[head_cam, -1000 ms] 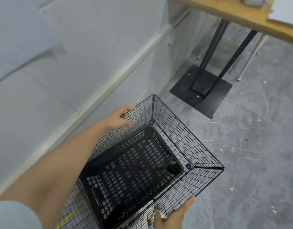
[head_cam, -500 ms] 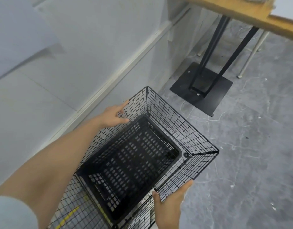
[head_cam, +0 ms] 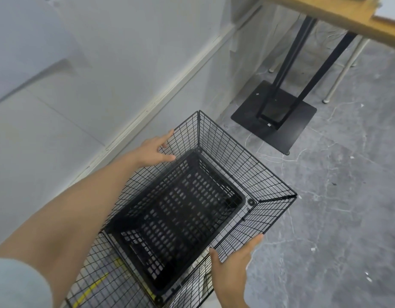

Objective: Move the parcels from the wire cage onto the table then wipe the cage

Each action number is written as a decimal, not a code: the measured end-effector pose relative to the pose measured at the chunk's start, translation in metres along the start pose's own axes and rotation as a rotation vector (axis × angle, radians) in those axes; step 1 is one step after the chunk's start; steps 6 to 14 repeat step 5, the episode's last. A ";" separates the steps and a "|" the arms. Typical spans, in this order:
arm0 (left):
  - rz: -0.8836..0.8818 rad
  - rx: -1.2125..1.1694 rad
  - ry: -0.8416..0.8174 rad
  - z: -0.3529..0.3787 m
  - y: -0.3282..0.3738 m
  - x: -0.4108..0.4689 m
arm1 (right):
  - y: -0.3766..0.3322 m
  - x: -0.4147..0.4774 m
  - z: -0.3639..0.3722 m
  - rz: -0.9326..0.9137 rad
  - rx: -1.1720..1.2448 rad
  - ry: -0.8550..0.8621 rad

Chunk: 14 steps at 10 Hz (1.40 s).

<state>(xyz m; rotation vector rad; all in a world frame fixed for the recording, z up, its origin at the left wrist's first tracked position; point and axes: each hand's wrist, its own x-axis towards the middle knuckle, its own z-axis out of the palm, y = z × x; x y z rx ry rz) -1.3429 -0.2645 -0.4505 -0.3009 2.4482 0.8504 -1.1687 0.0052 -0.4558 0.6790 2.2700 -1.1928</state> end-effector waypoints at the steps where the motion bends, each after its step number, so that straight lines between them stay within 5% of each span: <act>1: -0.019 0.010 -0.003 0.001 0.000 0.000 | 0.005 0.004 0.001 0.019 -0.023 0.005; 4: 0.076 0.344 0.162 -0.022 0.028 -0.016 | 0.006 -0.004 -0.003 0.029 -0.250 0.123; 5: 0.168 0.411 0.171 -0.045 0.046 -0.031 | -0.003 -0.017 -0.003 -0.141 -0.329 0.201; 14: 0.168 0.411 0.171 -0.045 0.046 -0.031 | -0.003 -0.017 -0.003 -0.141 -0.329 0.201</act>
